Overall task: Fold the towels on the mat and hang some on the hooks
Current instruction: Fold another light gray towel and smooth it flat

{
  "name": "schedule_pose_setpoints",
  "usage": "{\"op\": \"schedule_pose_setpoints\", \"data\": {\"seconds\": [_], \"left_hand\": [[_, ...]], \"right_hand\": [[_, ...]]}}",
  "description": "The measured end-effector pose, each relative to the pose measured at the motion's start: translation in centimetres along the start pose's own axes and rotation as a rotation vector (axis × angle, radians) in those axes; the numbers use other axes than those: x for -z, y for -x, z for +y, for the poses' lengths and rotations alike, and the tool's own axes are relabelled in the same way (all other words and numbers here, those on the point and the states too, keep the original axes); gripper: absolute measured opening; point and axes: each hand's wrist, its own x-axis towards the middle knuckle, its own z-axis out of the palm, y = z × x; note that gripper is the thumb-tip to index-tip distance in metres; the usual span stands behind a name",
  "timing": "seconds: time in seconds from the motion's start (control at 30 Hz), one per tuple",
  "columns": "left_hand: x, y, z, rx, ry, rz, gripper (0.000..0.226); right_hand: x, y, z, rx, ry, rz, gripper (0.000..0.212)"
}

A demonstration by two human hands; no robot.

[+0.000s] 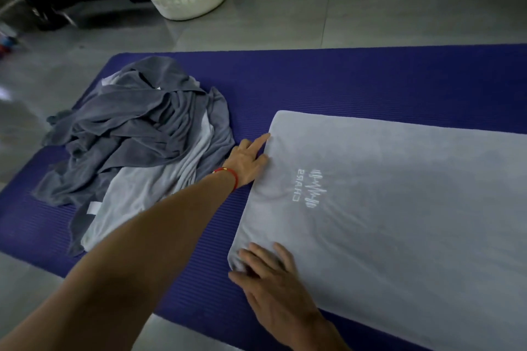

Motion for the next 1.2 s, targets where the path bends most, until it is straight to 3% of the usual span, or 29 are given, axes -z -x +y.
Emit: {"op": "schedule_pose_setpoints", "data": {"seconds": [0.13,0.3,0.4,0.47,0.57,0.67,0.77,0.9,1.1,1.2], "left_hand": [[0.3,-2.8,2.2,-0.040,-0.083,-0.040,0.057],[0.6,-5.3,4.1,-0.002,-0.146,-0.097,0.056],[0.7,-7.4,5.1,0.027,-0.094,-0.075,0.056],[0.8,-8.7,5.7,0.038,-0.052,-0.055,0.053],[1.0,-10.0,6.4,-0.031,-0.112,0.002,0.050],[0.6,-11.3,6.9,-0.125,-0.237,0.092,0.047],[0.2,-11.8,7.8,-0.073,-0.230,0.105,0.043],[0.8,-11.4,9.5,-0.042,-0.240,0.148,0.029],[2.9,-7.4,15.9,-0.147,0.121,0.158,0.022],[3.3,-5.3,20.7,-0.323,0.317,0.003,0.026]], "right_hand": [[-1.3,0.4,0.3,0.026,0.038,-0.043,0.045],[-0.9,0.3,0.0,-0.034,-0.014,-0.008,0.067],[0.4,0.6,0.4,-0.119,-0.434,0.248,0.063],[1.5,1.1,1.1,-0.294,-0.668,0.390,0.053],[3.0,2.9,2.9,-0.594,-0.722,0.735,0.022],[5.0,5.2,5.0,-0.754,-0.821,0.747,0.028],[7.6,6.9,6.4,-0.790,-0.914,0.743,0.030],[10.8,8.7,8.2,-0.794,-1.042,0.730,0.050],[16.1,16.1,11.7,-0.829,-1.303,0.536,0.060],[19.8,21.9,13.5,-0.857,-1.278,0.496,0.047]]}}
